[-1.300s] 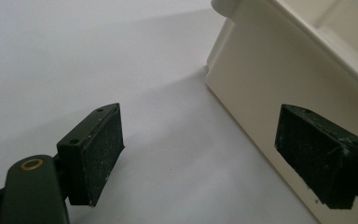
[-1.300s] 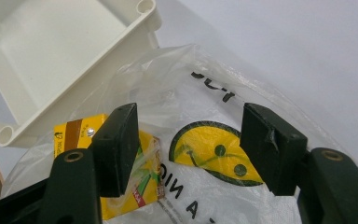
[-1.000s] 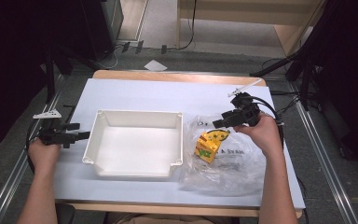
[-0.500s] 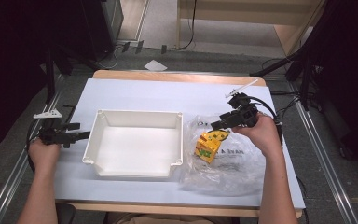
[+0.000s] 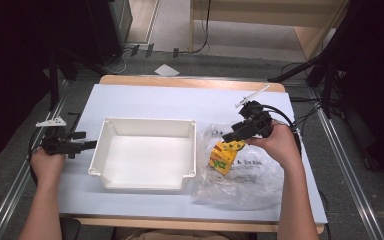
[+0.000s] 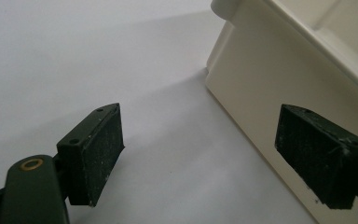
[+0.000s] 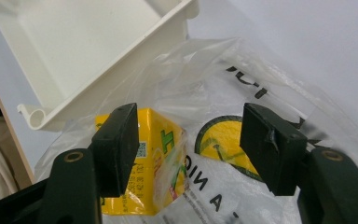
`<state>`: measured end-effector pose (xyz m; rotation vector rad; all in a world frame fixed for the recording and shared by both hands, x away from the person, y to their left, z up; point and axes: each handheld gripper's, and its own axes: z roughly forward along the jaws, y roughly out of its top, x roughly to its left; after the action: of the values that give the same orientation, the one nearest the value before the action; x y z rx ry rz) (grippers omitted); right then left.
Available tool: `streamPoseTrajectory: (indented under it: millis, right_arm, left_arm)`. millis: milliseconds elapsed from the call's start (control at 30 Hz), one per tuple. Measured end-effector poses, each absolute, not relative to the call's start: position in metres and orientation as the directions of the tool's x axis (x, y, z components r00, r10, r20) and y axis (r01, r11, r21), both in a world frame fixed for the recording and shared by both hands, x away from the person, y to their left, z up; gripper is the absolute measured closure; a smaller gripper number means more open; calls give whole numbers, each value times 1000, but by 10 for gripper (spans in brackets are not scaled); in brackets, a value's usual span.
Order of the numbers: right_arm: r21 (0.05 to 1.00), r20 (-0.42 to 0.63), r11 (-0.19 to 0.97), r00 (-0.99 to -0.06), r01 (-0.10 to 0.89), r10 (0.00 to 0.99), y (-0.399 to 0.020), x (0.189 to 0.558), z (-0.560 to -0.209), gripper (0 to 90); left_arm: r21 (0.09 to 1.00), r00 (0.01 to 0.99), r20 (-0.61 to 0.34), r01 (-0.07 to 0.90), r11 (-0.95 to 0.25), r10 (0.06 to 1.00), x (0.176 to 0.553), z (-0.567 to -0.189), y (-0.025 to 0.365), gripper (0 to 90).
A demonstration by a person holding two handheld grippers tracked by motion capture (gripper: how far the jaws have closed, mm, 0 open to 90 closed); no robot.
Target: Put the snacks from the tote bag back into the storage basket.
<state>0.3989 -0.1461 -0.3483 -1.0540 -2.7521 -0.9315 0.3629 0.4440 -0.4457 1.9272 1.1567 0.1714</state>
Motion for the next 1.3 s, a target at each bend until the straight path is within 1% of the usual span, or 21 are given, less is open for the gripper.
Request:
streamPoseTrajectory:
  millis: [533,933,1300]
  right_arm:
    - [478,229,661,-809,578,541,-128,388,-351,378]
    - [447,241,695,-824,563,513,-118,384,-357,370]
    - [392,232,755,-851,525,472,-105,382,-368,370]
  left_arm:
    - [730,569,-294,652,-203,768,369,-445,441,163]
    - [731,564,-297,653,-196,771,369,-445,441,163]
    - [732,565,-297,652,-196,770,369,-445,441,163]
